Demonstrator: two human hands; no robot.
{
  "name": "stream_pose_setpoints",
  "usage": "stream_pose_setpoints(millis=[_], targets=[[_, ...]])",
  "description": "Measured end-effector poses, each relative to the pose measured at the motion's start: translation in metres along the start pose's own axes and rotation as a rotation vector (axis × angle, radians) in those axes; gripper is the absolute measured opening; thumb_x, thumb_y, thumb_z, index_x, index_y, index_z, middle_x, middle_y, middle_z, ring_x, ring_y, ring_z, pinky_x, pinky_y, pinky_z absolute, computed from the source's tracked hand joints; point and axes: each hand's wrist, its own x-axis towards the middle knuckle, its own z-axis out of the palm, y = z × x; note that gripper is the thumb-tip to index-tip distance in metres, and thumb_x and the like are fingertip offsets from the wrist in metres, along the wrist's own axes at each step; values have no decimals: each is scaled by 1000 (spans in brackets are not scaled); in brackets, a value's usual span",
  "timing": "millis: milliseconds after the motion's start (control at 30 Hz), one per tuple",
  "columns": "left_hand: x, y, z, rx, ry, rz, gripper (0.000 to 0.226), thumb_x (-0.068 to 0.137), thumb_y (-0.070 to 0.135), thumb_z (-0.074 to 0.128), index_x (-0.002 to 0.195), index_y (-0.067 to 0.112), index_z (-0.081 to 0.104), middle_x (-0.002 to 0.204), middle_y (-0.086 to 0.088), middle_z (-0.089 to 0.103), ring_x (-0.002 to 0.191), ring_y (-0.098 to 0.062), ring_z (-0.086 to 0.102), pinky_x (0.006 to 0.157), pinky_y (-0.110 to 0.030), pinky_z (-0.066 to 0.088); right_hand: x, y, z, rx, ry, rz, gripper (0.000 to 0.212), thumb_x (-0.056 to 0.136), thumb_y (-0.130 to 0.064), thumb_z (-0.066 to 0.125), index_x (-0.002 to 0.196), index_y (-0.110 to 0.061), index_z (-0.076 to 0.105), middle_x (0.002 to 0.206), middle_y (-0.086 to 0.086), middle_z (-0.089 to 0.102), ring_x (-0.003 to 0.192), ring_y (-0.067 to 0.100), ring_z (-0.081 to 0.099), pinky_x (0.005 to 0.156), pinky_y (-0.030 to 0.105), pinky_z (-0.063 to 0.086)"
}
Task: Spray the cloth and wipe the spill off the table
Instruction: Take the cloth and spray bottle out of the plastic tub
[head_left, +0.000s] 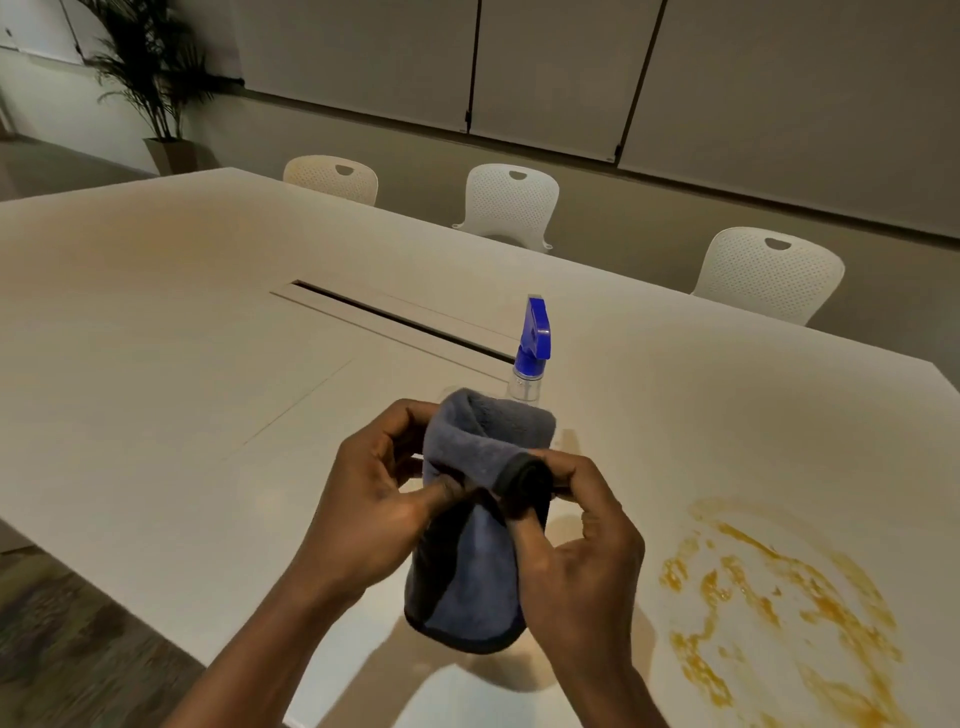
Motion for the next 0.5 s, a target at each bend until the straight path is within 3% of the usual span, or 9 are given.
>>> stream_pose_setpoints(millis=[167, 300, 500], targets=[[-2, 15, 1, 123, -61, 82, 50, 77, 30, 89, 122, 22, 69, 118, 7, 78, 113, -18, 74, 97, -37, 61, 11, 8, -24, 162, -152, 32, 23, 91, -11, 71, 104, -29, 73, 101, -7, 76, 96, 15, 70, 86, 38, 59], [4, 27, -2, 124, -83, 178, 57, 79, 45, 83, 129, 21, 66, 128, 6, 74, 124, -21, 70, 102, -43, 60, 24, 7, -41, 293, -223, 74, 20, 92, -21, 64, 110, -21, 73, 106, 2, 76, 103, 23, 71, 88, 42, 62], [25, 58, 0, 88, -156, 271, 47, 85, 39, 75, 124, 13, 71, 128, -3, 75, 126, -28, 69, 104, -50, 58, 42, 0, -65, 281, -437, 29, 21, 98, -11, 58, 114, -11, 71, 104, 12, 74, 102, 31, 70, 90, 53, 58]])
